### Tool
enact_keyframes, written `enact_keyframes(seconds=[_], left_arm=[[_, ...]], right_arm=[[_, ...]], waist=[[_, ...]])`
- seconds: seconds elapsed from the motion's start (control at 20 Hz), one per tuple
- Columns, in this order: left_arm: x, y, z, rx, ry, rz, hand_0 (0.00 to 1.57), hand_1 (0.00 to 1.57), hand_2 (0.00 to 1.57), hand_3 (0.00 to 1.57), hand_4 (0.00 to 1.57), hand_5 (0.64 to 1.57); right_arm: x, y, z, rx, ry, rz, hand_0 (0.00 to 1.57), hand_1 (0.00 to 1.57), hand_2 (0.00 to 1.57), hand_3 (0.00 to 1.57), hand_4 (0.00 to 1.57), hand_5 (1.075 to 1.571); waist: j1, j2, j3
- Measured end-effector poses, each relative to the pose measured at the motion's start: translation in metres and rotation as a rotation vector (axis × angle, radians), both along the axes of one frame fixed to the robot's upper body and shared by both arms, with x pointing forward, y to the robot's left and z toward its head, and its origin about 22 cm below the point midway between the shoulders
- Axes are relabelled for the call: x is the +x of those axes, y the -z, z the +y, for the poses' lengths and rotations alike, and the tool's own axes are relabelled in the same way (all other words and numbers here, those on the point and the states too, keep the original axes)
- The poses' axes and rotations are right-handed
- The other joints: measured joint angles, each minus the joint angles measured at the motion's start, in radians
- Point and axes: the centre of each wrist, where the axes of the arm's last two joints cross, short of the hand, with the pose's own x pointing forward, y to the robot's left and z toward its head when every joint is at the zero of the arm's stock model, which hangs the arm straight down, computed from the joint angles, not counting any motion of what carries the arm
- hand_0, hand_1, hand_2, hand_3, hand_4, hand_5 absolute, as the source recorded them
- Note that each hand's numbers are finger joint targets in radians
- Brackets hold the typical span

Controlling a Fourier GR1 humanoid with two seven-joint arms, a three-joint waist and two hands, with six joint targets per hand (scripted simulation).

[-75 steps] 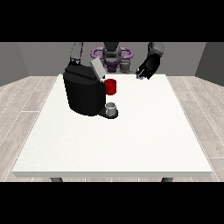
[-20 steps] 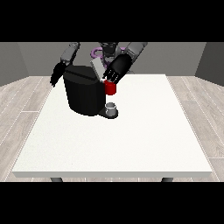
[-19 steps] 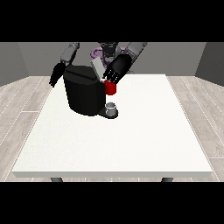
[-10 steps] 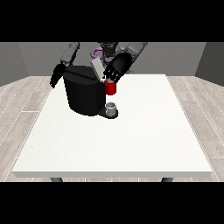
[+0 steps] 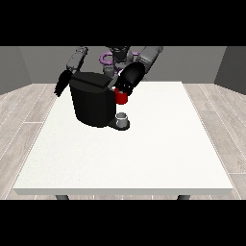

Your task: Insert the coffee pod into the coffee machine and close the lid

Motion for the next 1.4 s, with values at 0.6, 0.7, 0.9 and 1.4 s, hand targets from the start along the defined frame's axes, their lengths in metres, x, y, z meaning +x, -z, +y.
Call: enact_keyframes(seconds=[0.6, 0.7, 0.9, 1.4], left_arm=[[0.000, -0.008, 0.006, -0.049, 0.011, -0.074, 1.21, 1.21, 1.19, 0.97, 0.00, 1.571], [0.000, -0.012, 0.004, -0.043, 0.025, -0.087, 1.23, 1.23, 1.21, 0.97, 0.00, 1.571], [-0.001, -0.017, 0.008, -0.029, 0.033, -0.115, 1.14, 1.14, 1.12, 0.84, 0.00, 1.571], [-0.004, -0.026, 0.017, 0.060, 0.015, -0.195, 0.00, 0.00, 0.63, 0.51, 0.00, 1.571]], right_arm=[[0.002, -0.009, 0.000, -0.019, -0.010, -0.023, 0.00, 0.00, 0.00, 0.00, 0.07, 1.571], [0.004, -0.012, -0.001, -0.026, -0.003, -0.033, 0.00, 0.00, 0.00, 0.00, 0.15, 1.571], [0.005, -0.014, 0.004, -0.031, -0.007, -0.034, 0.00, 0.00, 0.00, 0.00, 0.16, 1.571], [0.005, -0.015, 0.004, -0.054, -0.014, -0.049, 0.00, 0.00, 0.00, 0.00, 0.12, 1.571]], waist=[[-0.020, 0.035, -0.0010], [-0.016, 0.043, -0.0007], [-0.019, 0.052, -0.0008], [-0.030, 0.075, -0.0002]])
